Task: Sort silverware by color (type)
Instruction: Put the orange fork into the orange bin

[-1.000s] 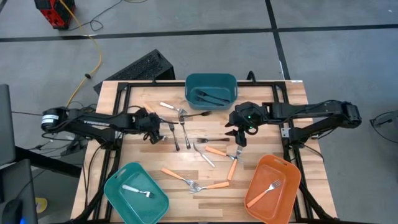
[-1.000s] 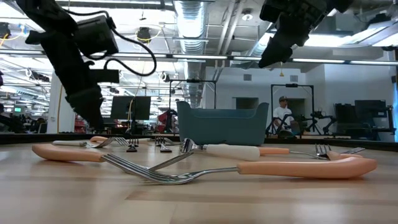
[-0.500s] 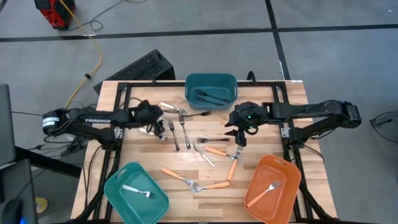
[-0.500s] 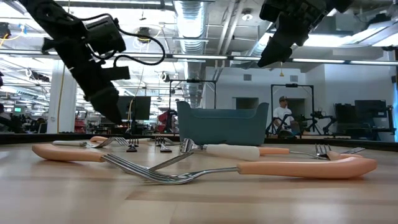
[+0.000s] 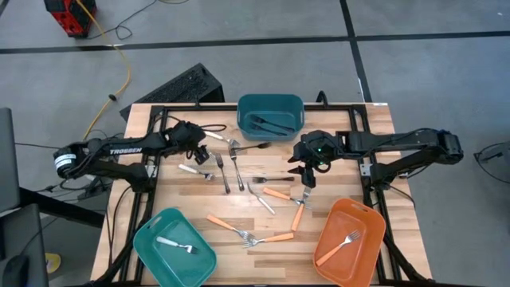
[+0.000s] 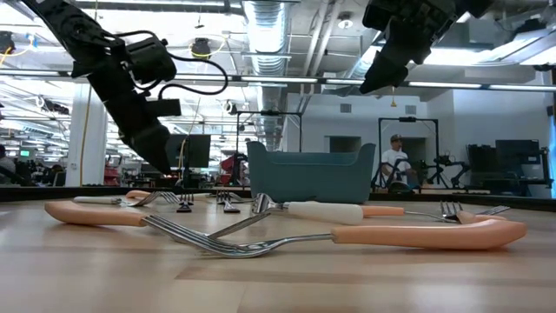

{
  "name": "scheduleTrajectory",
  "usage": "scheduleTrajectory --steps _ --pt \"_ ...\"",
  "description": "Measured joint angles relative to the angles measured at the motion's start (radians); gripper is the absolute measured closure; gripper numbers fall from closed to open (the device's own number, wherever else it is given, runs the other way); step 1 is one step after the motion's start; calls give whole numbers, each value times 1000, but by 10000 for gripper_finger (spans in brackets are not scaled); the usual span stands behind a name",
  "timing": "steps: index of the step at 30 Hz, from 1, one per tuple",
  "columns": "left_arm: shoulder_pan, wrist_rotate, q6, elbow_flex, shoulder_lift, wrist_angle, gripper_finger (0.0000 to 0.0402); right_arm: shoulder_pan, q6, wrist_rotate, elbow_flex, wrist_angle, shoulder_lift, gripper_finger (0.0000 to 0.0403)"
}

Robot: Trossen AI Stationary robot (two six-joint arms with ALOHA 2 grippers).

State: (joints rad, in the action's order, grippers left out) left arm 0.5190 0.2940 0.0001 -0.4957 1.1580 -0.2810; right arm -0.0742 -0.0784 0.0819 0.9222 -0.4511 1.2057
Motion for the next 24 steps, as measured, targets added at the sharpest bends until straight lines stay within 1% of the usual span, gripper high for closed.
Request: scheduleTrajectory --steps 2,4,7,12,14,16,19,24 --pt "0 6 -21 0 0 -1 147 0 0 0 0 3 0 196" --pt "-6 -1 5 0 0 -12 138 0 0 0 0 3 0 196" --pt "-22 42 38 0 7 -37 131 0 0 0 0 3 0 196" --pt "7 63 -19 0 31 -43 130 1 0 1 0 4 0 196" --pt "20 83 -84 0 48 -32 130 1 0 1 0 9 0 196" --pt "38 110 -221 0 62 -41 130 1 0 1 0 17 0 196" --pt "55 103 -398 -1 84 -70 131 1 0 1 0 21 0 196" --pt "45 79 -568 -1 129 -81 131 2 0 3 0 22 0 196"
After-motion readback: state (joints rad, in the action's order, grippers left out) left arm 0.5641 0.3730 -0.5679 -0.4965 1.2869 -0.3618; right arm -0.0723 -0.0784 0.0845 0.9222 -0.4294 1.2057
